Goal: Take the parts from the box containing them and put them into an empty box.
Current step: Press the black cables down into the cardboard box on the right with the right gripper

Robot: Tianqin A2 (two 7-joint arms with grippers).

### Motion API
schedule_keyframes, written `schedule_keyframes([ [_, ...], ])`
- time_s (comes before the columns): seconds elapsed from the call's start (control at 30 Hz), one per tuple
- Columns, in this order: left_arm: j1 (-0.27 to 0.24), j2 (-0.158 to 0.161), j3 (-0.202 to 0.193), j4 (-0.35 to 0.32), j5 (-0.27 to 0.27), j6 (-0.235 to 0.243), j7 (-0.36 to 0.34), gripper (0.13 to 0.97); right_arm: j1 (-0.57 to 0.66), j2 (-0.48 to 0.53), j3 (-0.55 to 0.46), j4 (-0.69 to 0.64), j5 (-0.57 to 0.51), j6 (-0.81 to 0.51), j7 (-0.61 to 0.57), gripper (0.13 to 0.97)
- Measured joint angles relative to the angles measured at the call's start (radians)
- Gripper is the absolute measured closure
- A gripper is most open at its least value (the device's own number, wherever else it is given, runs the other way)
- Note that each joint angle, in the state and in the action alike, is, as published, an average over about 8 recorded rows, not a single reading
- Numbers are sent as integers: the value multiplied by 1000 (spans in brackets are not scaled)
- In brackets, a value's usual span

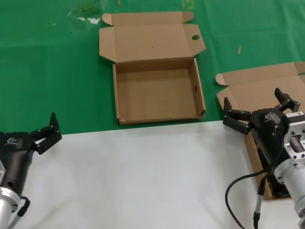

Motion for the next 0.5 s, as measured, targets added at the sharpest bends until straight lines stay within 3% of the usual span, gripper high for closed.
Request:
schedule_keyframes([
  [0.5,0,0,0,0,0,0,0,132,1,1,-1,0,-3,1,-3,129],
])
